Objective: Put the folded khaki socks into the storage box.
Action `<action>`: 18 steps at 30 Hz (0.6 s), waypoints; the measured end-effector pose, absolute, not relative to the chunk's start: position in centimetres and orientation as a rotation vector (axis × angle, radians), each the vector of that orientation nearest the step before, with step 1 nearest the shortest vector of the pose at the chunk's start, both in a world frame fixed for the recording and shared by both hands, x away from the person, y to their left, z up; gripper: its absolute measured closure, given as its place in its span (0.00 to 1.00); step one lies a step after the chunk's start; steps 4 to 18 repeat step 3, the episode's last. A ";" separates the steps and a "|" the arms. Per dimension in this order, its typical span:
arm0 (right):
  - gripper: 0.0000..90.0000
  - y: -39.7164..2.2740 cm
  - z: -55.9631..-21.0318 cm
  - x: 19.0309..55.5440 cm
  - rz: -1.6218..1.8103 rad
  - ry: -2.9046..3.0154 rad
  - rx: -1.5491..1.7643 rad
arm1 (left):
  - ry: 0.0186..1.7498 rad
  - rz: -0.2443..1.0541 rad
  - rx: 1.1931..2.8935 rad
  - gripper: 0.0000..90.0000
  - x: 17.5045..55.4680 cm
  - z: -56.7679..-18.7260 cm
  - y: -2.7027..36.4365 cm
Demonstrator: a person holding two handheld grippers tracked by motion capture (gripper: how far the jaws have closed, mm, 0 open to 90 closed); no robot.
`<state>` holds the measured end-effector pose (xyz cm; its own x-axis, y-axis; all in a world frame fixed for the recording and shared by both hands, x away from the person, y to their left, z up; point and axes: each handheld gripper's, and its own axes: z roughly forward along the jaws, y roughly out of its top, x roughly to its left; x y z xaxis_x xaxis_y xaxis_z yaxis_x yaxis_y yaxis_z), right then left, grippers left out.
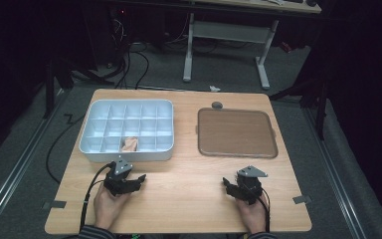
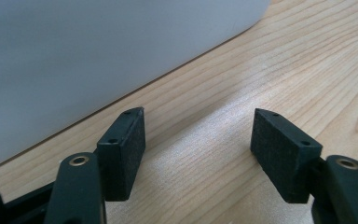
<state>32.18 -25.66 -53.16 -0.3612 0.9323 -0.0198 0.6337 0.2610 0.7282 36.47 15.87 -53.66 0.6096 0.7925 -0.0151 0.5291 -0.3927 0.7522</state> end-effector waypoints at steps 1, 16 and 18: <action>0.41 -25.7 -53.1 32.2 0.884 2.088 1.417 | 1.038 0.451 2.089 0.40 36.5 -53.7 15.9; 0.41 -25.7 -53.1 32.2 0.884 2.088 1.417 | 1.038 0.451 2.089 0.40 36.5 -53.7 15.9; 0.41 -25.7 -53.1 32.2 0.884 2.088 1.417 | 1.038 0.451 2.089 0.40 36.5 -53.7 15.9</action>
